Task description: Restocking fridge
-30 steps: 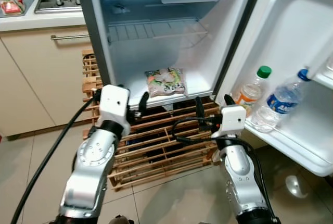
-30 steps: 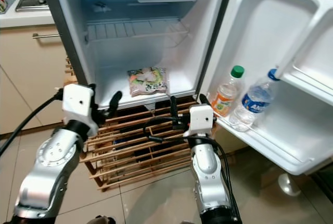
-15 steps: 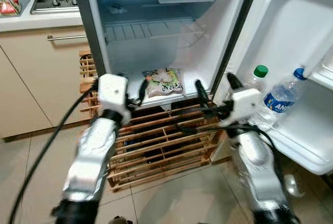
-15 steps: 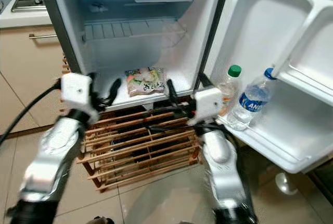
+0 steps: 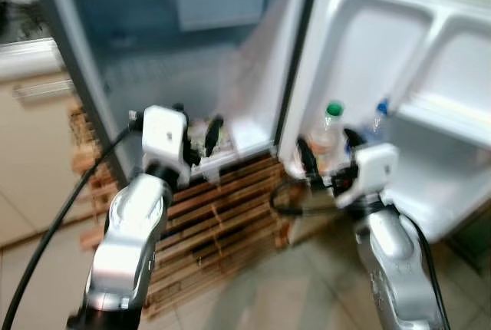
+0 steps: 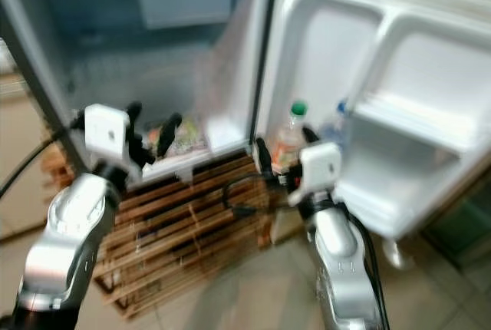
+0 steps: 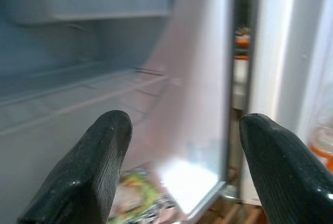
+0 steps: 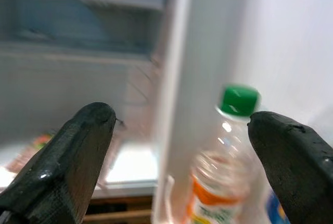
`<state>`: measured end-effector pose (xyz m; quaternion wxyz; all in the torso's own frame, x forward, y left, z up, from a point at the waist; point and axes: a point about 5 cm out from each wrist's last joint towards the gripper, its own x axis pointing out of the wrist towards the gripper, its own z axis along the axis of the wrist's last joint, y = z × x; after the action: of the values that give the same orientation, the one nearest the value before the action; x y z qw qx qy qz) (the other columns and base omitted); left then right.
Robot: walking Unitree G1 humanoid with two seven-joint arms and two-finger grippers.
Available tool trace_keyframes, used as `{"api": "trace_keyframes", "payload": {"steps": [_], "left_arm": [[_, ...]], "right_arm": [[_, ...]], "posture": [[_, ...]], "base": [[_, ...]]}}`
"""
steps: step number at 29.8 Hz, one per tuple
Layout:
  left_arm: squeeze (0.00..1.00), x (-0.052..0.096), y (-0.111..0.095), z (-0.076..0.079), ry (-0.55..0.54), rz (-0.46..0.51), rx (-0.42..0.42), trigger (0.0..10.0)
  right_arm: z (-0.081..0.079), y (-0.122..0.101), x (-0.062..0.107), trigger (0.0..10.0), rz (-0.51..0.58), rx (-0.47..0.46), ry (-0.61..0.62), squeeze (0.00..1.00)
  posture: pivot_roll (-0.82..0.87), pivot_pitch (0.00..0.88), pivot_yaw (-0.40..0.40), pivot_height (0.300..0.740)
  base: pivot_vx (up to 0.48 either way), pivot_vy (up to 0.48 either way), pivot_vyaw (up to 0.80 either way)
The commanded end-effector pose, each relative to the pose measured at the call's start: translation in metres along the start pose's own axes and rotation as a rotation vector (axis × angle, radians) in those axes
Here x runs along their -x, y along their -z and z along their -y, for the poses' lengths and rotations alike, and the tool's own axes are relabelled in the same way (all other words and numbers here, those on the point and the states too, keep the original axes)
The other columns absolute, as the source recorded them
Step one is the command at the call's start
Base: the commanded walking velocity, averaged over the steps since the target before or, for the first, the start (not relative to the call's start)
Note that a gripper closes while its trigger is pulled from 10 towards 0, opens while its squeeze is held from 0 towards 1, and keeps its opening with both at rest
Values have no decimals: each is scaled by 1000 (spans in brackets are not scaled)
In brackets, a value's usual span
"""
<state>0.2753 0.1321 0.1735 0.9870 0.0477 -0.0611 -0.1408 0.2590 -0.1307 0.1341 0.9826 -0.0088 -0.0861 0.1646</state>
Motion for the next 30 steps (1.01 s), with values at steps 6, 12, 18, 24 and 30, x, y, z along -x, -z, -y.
{"api": "trace_keyframes", "payload": {"steps": [6, 12, 18, 24, 30], "left_arm": [[0, 4, 4, -2, -30, -20, 11, 10000], [0, 2, 8, -6, -59, -39, 2, 10000], [0, 3, 12, -2, -31, -57, 5, 10000], [0, 0, 19, -2, -20, -84, 9, 10000], [0, -35, 47, -5, 16, -205, -8, 10000]], "right_arm": [[-3, 3, -7, 10000, -29, -56, -50, 0], [-7, 5, -2, 10000, -48, -58, -73, 0], [-8, 5, 0, 10000, -52, -54, -101, 4], [-9, 7, 2, 10000, -67, -55, -113, 0], [-12, 12, 3, 10000, -97, -79, -140, 0]], "posture": [[-78, 0, -26, 740], [-80, 0, -29, 740], [-95, 0, -24, 740], [-99, 0, -24, 740], [-108, 0, -28, 740]], "base": [[474, 0, 0], [0, 0, 0], [0, 0, 0], [0, 0, 0], [0, 0, 0]]}}
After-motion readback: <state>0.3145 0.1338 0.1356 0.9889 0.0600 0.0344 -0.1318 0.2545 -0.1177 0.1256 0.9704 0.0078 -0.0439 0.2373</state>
